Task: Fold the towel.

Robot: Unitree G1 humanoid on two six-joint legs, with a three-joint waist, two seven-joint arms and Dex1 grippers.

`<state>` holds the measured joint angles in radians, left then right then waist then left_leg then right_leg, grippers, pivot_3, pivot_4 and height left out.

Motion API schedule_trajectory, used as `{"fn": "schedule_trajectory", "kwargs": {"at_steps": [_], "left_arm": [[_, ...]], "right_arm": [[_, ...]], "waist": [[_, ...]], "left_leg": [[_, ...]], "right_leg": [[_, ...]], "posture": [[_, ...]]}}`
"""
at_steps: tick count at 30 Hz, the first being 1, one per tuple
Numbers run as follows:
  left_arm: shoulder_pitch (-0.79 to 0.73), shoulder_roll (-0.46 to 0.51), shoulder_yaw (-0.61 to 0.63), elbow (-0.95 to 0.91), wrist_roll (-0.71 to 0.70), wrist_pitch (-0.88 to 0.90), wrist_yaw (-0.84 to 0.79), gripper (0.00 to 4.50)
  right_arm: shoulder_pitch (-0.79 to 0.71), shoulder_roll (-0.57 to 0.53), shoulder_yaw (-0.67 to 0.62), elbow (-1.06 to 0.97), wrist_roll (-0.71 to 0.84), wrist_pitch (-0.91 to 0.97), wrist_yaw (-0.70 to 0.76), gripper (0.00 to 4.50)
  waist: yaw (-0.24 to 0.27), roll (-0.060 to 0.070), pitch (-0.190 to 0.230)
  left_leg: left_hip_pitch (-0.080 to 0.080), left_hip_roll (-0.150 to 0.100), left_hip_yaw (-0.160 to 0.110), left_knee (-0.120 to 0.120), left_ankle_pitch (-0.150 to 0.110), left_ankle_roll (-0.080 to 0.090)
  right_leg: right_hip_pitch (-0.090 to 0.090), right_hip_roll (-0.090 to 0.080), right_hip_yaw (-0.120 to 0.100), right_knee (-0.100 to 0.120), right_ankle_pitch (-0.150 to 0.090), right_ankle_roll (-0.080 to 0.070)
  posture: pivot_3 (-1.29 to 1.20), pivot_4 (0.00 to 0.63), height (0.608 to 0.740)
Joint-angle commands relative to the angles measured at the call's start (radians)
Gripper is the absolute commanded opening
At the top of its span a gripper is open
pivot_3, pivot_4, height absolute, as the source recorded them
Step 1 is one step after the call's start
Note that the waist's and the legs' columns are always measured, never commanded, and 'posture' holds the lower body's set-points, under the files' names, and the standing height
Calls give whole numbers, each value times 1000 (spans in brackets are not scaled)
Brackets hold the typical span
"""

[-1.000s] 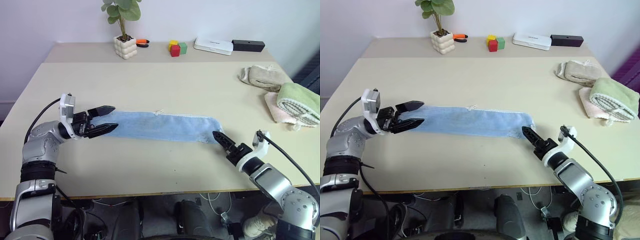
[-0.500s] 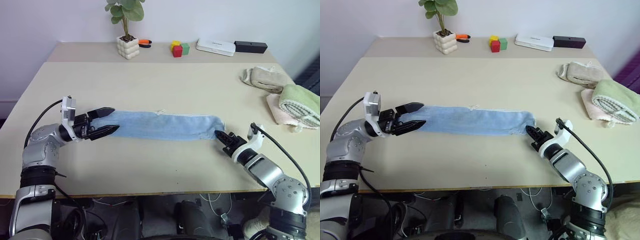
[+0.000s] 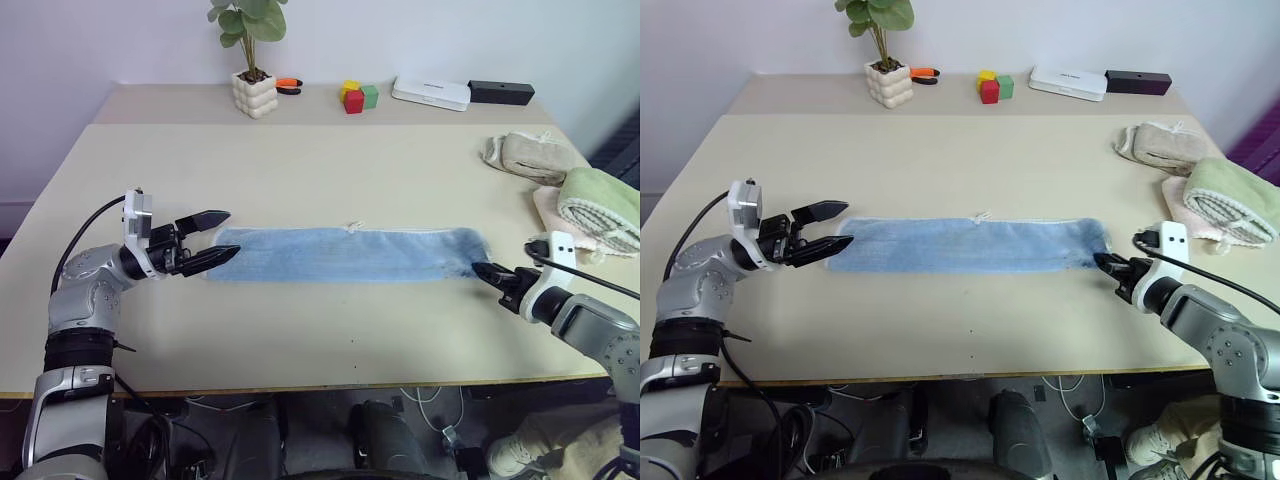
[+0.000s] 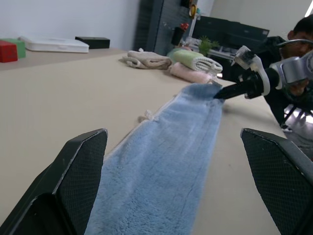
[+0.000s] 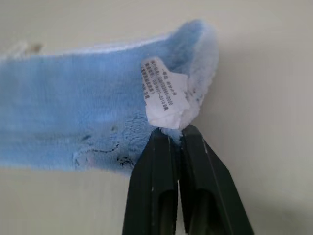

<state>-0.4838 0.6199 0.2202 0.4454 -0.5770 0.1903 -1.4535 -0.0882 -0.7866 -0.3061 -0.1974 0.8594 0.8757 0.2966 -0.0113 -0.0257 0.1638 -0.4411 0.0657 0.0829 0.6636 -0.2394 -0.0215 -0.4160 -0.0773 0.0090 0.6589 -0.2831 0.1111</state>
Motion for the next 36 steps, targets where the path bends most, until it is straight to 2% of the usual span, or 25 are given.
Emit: {"fn": "schedule_trajectory", "kwargs": {"at_steps": [1, 6, 11, 18, 24, 36], "left_arm": [[-19, 10, 18, -3, -2, -15, -2, 4500], [-15, 10, 19, -8, -4, -21, 5, 4500], [13, 4, 24, -41, -11, -21, 19, 4500], [65, 12, 40, -110, -31, -1, 42, 4500], [88, 15, 46, -146, -40, 12, 59, 4500], [108, 20, 58, -170, -45, 20, 71, 4500]], "right_arm": [[-103, -38, 56, -111, -48, -8, 47, 42], [-225, 1, 141, -167, -55, 57, 54, 42], [-253, 54, 271, -188, -116, 62, 93, 42], [-331, 183, 382, -180, -155, 85, 106, 42], [-363, 267, 450, -155, -213, 81, 114, 42], [-376, 325, 546, -94, -359, 21, 174, 42]], "waist": [[-2, 0, 0], [1, 0, 0], [3, 0, 0], [-2, 0, 0], [0, 0, 0], [-1, 0, 0]], "left_leg": [[0, 0, 0, 0, 0, 0], [-1, 0, 0, 0, 0, 0], [-1, 0, 0, 0, 0, 0], [-1, 1, -1, 0, 0, 0], [-2, 1, 0, 0, 0, 0], [-2, 1, 0, 0, 0, 0]], "right_leg": [[0, 0, 0, 0, 0, 0], [-1, 0, 0, 0, 0, 0], [0, 0, -1, -1, 0, 0], [-1, 0, -2, -1, 0, 0], [-1, 0, -2, -2, 0, 0], [-1, 0, -2, -2, 0, 0]], "posture": [[0, 150, 735], [0, 150, 735], [0, 150, 735], [0, 150, 735], [0, 150, 735], [0, 150, 735]]}}
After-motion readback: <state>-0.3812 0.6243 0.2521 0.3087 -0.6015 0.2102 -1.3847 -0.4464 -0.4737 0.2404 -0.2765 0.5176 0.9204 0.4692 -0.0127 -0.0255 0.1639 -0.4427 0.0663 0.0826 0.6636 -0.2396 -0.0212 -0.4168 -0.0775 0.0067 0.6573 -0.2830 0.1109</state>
